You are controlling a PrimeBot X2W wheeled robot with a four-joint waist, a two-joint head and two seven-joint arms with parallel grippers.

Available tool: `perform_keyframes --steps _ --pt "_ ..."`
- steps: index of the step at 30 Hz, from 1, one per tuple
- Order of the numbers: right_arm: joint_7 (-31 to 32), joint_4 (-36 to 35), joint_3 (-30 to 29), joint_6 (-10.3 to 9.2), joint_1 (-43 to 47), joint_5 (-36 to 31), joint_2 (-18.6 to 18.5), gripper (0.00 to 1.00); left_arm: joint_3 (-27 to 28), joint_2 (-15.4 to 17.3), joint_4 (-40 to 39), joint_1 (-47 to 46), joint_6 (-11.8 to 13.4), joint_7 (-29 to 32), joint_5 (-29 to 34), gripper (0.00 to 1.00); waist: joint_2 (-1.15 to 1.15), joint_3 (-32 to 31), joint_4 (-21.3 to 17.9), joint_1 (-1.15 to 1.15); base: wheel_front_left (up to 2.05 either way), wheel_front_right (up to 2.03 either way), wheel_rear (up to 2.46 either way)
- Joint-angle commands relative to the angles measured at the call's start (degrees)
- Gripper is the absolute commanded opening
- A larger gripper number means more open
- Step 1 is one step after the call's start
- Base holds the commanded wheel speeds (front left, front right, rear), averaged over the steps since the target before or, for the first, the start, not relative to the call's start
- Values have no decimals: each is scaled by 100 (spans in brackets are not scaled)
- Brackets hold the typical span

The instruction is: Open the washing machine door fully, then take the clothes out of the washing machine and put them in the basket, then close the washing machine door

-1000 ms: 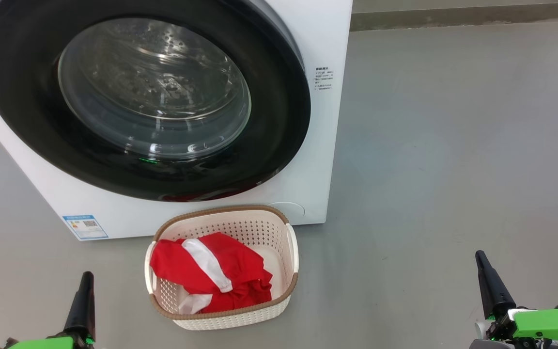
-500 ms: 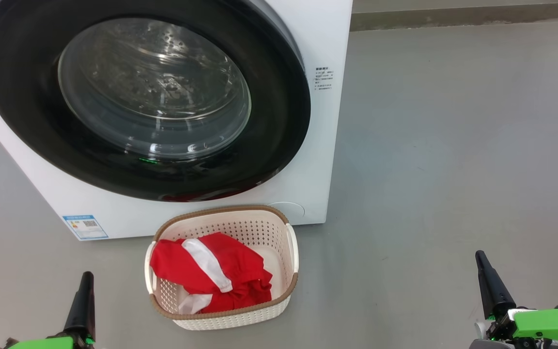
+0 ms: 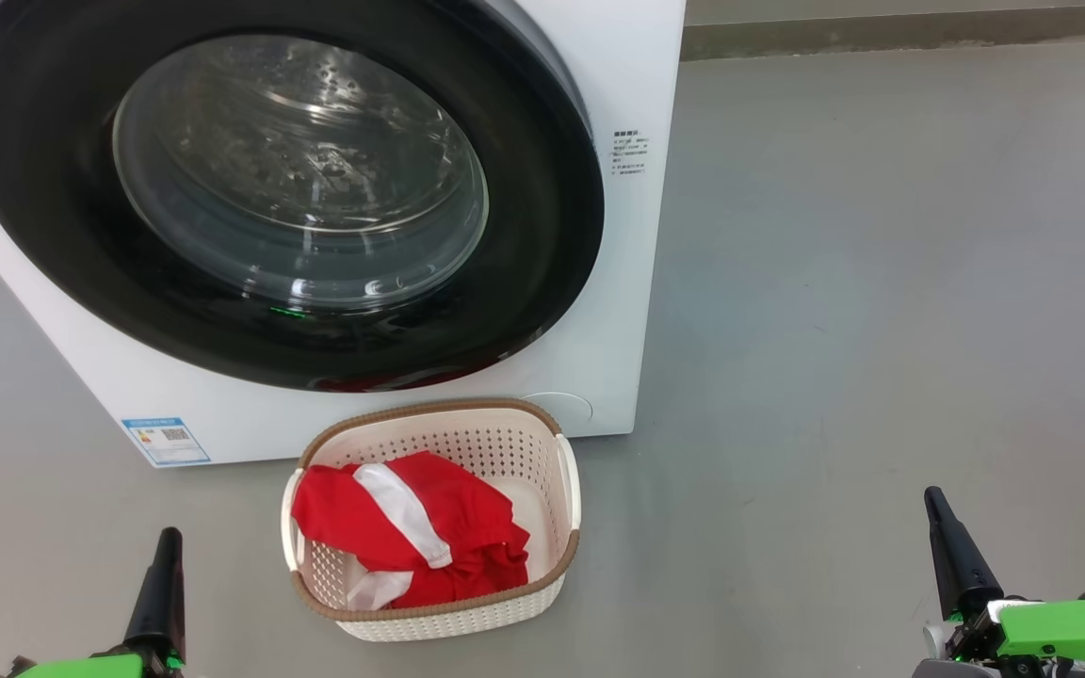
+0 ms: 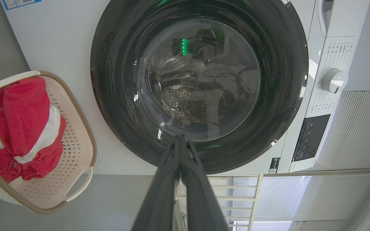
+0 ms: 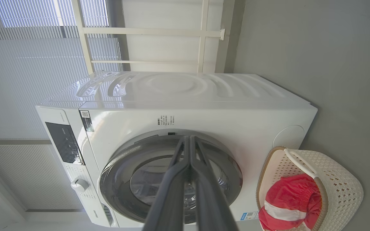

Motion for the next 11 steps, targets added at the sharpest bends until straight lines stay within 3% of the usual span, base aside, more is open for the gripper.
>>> perform_keyframes --steps 1,11 --pt "46 -173 137 -6 -236 23 -21 0 188 94 -114 -222 -18 41 -19 0 0 0 0 0 0 0 0" --pt "45 -173 137 -6 -236 23 -21 0 188 94 -114 -222 -18 41 -19 0 0 0 0 0 0 0 0"
